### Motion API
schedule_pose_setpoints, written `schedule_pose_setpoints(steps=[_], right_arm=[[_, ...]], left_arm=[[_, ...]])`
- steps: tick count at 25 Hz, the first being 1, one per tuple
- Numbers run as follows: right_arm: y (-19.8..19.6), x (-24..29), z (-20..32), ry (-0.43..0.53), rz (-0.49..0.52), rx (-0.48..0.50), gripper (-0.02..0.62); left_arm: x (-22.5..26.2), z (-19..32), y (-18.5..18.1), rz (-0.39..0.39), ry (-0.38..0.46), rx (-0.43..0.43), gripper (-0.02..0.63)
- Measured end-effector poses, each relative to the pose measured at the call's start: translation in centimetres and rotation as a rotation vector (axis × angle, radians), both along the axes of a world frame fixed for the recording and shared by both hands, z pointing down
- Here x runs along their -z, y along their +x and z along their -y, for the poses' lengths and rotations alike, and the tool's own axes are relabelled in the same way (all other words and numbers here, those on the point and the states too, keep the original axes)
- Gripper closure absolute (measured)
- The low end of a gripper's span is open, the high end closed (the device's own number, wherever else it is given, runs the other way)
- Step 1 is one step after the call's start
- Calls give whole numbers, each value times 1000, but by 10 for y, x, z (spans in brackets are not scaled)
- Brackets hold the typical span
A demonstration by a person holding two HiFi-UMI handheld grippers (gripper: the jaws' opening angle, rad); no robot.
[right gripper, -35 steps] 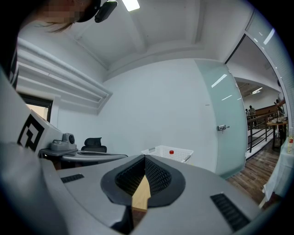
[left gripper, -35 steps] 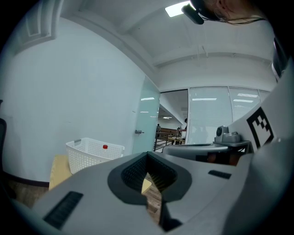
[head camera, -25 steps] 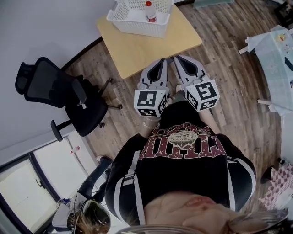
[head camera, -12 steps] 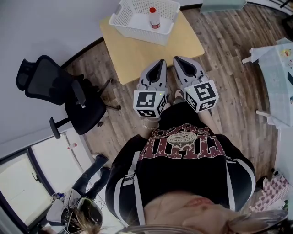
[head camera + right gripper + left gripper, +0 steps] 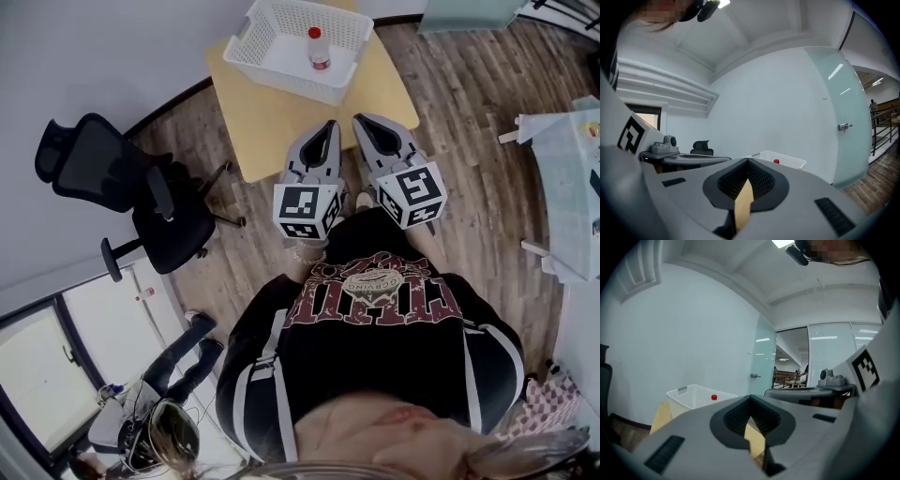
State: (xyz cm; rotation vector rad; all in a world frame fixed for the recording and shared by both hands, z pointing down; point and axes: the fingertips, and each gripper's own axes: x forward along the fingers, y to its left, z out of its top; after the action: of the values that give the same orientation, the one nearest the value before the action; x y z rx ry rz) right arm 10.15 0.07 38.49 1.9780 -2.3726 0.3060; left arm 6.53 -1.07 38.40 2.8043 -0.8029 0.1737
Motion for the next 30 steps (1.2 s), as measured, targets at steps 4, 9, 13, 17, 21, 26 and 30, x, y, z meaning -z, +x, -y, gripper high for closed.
schedule_pose_setpoints(steps=[4, 9, 13, 17, 21, 26, 30], right_arm=[[8, 2, 8, 2, -3, 29, 578], [20, 1, 15, 8, -6, 71, 578], [28, -1, 19, 6, -8, 100, 578], [35, -2, 22, 2, -9, 115, 578], [41, -4, 24, 1, -9, 121, 578], [47, -5, 26, -3, -10, 116, 578], [46, -9, 30, -14, -11, 120, 578]], left_arm=[[2, 6, 10, 0, 9, 21, 559], [1, 11, 24, 0, 16, 54, 560], [-2, 12, 33, 0, 15, 76, 560], [-2, 14, 38, 3, 14, 93, 560], [-4, 17, 44, 1, 10, 99, 560], [-5, 19, 47, 3, 3, 107, 560], [-10, 23, 46, 5, -9, 115, 559]])
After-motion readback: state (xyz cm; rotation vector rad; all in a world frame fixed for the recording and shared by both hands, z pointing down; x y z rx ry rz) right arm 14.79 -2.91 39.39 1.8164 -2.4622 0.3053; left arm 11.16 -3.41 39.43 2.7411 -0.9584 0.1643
